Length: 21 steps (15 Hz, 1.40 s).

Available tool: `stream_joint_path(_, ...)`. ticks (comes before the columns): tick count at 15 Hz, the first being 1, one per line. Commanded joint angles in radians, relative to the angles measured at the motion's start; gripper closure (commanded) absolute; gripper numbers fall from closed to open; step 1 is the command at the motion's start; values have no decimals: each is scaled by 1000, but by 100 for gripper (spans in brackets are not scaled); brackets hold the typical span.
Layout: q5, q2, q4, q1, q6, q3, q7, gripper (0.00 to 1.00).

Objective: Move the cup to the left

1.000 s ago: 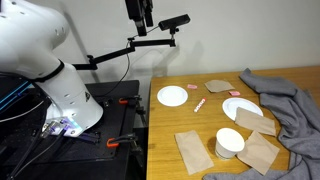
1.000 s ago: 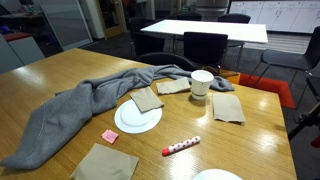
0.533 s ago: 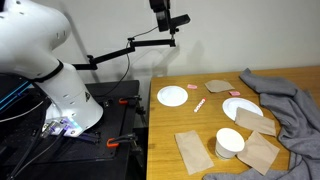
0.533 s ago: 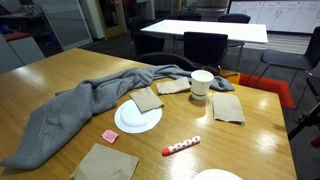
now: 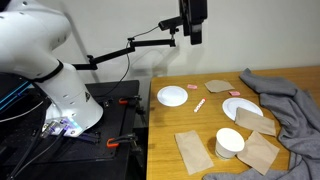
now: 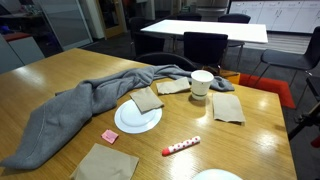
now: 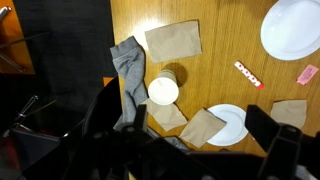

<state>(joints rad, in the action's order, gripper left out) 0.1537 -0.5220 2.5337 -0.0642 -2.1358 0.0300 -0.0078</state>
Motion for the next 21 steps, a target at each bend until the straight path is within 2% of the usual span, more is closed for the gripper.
stream_joint_path(1,17,138,-81,0,-38,36,-96,0)
stream_joint_path(3,27,199,-99,-2,-85,45,-125,0)
stream_joint_path(9,121,367,-123,-23,-279,40,-87,0)
stream_joint_path(15,83,499,-151,-20,-327,54,-147,0)
stream_joint_path(21,69,592,-129,-26,-464,56,-145,0)
